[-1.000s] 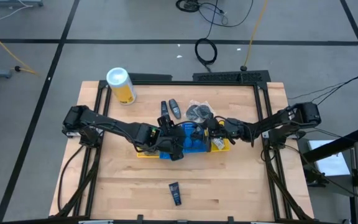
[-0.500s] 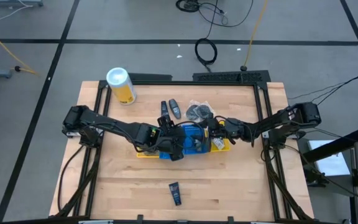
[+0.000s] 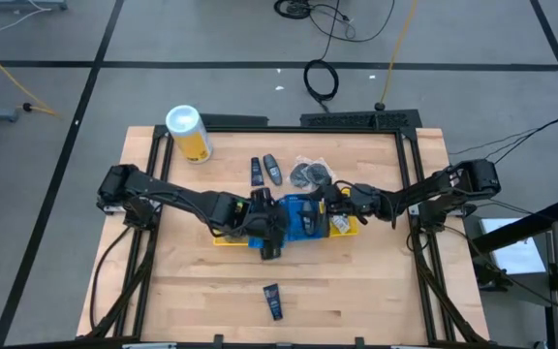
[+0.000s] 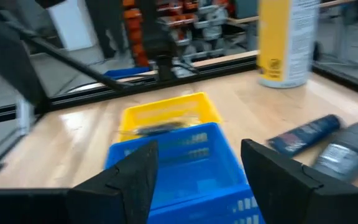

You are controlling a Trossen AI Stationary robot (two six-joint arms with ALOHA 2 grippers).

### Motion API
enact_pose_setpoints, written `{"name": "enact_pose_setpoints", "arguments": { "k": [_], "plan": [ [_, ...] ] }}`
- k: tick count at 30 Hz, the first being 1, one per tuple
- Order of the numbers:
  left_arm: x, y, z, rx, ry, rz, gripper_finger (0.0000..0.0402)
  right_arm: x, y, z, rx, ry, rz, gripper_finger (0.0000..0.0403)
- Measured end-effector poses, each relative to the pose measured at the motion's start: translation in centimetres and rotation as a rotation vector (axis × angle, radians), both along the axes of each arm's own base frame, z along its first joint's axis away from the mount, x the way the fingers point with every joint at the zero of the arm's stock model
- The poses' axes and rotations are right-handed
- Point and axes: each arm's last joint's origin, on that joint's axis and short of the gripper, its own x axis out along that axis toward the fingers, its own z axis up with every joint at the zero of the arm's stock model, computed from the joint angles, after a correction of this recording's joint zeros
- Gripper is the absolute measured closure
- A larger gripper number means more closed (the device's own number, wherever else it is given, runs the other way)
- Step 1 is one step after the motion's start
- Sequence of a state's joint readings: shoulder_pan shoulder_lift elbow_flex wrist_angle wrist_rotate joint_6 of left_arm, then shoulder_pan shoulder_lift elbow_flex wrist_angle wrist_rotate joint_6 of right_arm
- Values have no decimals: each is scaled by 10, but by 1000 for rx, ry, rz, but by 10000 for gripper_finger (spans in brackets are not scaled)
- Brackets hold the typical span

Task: Pick & Place Travel size toiletries
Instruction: Put the shave cream into the left blue bin

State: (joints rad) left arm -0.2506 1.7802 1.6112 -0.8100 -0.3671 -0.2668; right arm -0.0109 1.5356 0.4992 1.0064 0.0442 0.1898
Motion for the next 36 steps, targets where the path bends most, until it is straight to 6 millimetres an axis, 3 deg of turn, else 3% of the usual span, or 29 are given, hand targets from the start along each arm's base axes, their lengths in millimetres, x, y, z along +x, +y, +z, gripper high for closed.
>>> {"name": "enact_pose_setpoints", "arguments": {
  "k": [3, 13, 21, 29, 36],
  "plan": [
    [-2, -11, -1, -47, 33, -145, 117, 0, 2, 2, 5, -21, 54, 179],
    [-9, -45, -8, -21, 71, -291, 117, 0, 6, 4, 10, -36, 112, 182],
    [6, -68, -50, -76, 172, -422, 117, -1, 18, 7, 29, -50, 272, 187],
    [16, -88, -97, -188, 303, -534, 117, -9, 29, 24, 27, -99, 368, 187],
    [20, -103, -122, -140, 324, -634, 117, -20, 36, 35, -16, -60, 396, 192]
  ]
}}
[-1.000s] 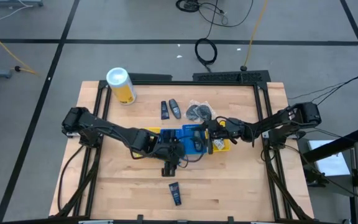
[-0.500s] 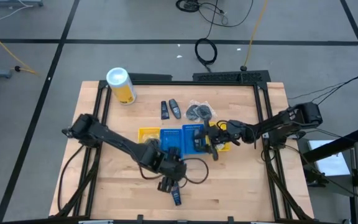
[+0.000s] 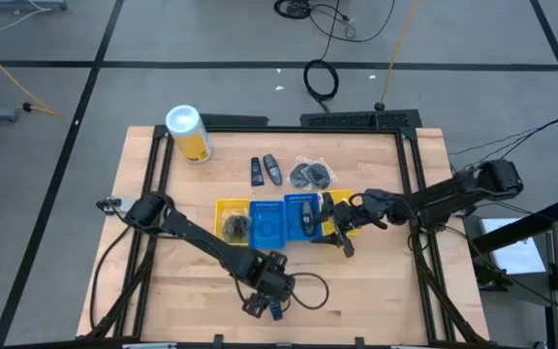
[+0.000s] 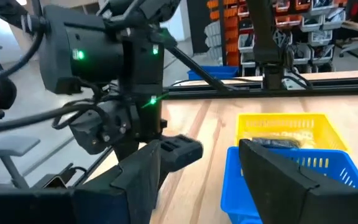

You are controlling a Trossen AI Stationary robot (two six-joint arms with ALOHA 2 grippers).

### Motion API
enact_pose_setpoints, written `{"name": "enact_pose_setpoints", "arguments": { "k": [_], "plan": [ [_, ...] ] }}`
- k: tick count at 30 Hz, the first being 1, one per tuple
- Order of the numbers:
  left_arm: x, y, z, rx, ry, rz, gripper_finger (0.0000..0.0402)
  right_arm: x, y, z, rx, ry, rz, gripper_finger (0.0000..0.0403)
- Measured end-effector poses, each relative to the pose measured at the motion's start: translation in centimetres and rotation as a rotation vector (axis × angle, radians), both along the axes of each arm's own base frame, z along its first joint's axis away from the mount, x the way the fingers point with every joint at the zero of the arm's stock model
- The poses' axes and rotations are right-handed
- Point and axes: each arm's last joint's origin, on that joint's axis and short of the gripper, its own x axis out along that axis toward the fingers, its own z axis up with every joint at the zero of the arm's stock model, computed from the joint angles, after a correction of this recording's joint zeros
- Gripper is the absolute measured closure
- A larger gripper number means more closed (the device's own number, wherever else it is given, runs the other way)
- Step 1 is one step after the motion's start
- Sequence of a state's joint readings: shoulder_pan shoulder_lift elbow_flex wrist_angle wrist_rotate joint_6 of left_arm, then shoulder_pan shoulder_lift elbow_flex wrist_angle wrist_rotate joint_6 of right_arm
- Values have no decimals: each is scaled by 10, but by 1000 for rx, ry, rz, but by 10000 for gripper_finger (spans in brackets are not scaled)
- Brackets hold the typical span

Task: Pick & Place Travel size toiletries
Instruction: Put the shave cream into the left blue bin

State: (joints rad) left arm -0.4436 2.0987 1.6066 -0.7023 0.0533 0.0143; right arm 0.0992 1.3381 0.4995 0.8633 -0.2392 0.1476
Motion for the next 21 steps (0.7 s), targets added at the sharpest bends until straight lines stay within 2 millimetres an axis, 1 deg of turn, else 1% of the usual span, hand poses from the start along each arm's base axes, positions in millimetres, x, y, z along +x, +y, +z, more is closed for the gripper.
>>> {"name": "enact_pose_setpoints", "arguments": {
  "k": [2, 5, 12, 15, 17, 19, 21],
  "plan": [
    [0, -5, -4, 7, -13, -45, 117, -3, 0, 3, -4, 6, 2, 192],
    [-2, -10, -4, 22, -28, -100, 117, -6, 0, 5, -5, 22, 2, 193],
    [-1, -18, -2, 62, -103, -145, 117, -9, 1, 5, 2, 50, 5, 193],
    [-2, -15, 0, 138, -121, -68, 117, -10, 10, 0, 0, 105, 42, 193],
    [-2, -13, 3, 151, -121, -34, 117, -12, 19, -5, -7, 143, 76, 193],
    [-2, -14, 4, 148, -131, -51, 117, -14, 26, -4, -10, 142, 90, 193],
    [-4, -19, 0, 138, -122, -122, 117, -15, 32, -4, -14, 138, 92, 193]
  ]
}}
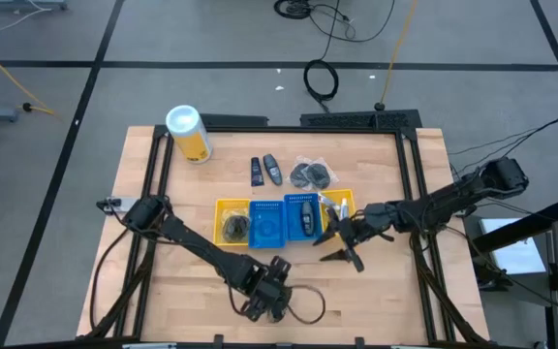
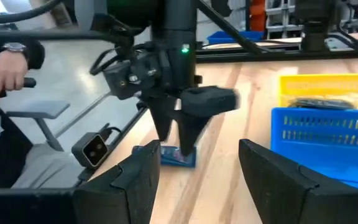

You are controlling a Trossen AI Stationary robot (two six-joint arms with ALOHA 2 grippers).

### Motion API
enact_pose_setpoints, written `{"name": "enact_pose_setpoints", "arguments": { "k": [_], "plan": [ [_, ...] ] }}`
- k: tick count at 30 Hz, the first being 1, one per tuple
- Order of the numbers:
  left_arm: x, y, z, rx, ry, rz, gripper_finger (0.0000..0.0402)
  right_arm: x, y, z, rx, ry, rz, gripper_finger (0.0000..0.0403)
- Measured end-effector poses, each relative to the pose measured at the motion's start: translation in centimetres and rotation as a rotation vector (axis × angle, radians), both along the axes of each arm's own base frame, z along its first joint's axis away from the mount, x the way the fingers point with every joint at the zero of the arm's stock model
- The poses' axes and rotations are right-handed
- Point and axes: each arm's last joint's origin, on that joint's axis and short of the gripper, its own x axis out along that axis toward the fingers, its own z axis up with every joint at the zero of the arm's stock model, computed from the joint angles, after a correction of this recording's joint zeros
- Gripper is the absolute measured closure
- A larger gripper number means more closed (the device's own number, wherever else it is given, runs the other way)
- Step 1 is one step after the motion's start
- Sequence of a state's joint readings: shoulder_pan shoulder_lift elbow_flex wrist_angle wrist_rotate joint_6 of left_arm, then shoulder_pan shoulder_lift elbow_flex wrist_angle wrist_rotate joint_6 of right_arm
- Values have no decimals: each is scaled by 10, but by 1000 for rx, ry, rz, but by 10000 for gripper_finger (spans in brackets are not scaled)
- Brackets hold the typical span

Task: Pick & Place Travel size toiletries
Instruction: Put the shave cream into the left blue bin

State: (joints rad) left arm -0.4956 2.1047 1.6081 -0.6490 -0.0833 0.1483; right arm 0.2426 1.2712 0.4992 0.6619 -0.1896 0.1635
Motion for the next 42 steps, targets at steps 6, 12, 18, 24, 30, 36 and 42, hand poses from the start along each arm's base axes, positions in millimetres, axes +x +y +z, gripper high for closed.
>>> {"name": "enact_pose_setpoints", "arguments": {
  "k": [6, 12, 18, 24, 30, 36, 42],
  "plan": [
    [-3, -12, -7, 10, 0, -140, 117, -3, 9, 3, 5, -25, 30, 193],
    [1, -17, -12, -15, -29, -184, 122, -3, 9, 3, 1, -28, 5, 193],
    [2, -19, -33, -33, 38, -205, 175, -2, 9, 4, 1, -30, 5, 193],
    [4, -19, -42, -28, 51, -206, 229, -2, 9, 3, 1, -29, 4, 193],
    [6, -16, -43, -37, 56, -196, 262, -2, 9, 3, 1, -28, 4, 193],
    [7, -16, -41, -34, 46, -169, 321, -3, 9, 3, -7, -24, 6, 193],
    [6, -11, -30, -42, 35, -122, 374, -3, 9, 3, -18, -27, 8, 193]
  ]
}}
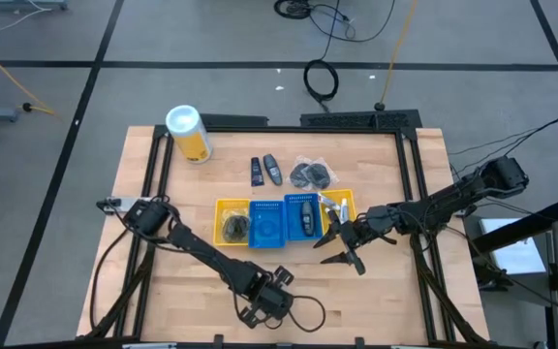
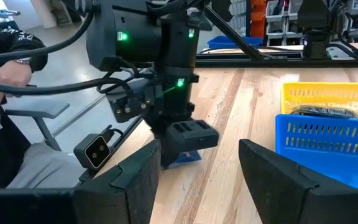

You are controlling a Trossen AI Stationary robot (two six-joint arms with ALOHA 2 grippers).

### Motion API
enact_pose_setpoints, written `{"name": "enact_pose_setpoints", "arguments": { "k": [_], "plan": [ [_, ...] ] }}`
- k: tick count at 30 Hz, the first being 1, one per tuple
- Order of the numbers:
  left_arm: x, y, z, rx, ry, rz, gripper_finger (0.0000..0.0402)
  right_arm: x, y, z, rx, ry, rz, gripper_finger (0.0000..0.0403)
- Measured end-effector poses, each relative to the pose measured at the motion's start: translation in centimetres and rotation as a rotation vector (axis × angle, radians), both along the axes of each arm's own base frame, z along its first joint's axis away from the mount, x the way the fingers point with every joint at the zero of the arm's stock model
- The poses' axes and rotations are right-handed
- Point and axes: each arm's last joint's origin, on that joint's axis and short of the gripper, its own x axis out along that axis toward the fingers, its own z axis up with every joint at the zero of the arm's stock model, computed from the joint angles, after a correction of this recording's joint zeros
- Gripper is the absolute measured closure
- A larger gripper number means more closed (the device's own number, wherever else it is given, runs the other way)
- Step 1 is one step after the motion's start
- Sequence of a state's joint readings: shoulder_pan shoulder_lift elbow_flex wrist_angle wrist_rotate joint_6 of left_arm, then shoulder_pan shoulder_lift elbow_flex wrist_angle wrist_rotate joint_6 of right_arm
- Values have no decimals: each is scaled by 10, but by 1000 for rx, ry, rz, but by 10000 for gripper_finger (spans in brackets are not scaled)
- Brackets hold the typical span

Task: Pick & Place Travel size toiletries
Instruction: Put the shave cream into the left blue bin

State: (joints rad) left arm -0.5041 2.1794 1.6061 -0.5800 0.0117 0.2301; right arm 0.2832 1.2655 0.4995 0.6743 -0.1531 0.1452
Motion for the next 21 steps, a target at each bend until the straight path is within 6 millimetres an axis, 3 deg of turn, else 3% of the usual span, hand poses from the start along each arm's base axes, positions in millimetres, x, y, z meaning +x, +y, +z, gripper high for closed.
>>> {"name": "enact_pose_setpoints", "arguments": {
  "k": [4, 10, 21],
  "plan": [
    [-2, 7, 13, 7, -8, 51, 383, 0, 0, 0, -2, 5, 1, 193],
    [-11, 21, 30, 101, 25, 161, 365, -1, 0, -3, -10, 35, 1, 193],
    [-28, 56, 94, 181, -80, 352, 382, -1, 0, -4, -23, 40, 3, 193]
  ]
}}
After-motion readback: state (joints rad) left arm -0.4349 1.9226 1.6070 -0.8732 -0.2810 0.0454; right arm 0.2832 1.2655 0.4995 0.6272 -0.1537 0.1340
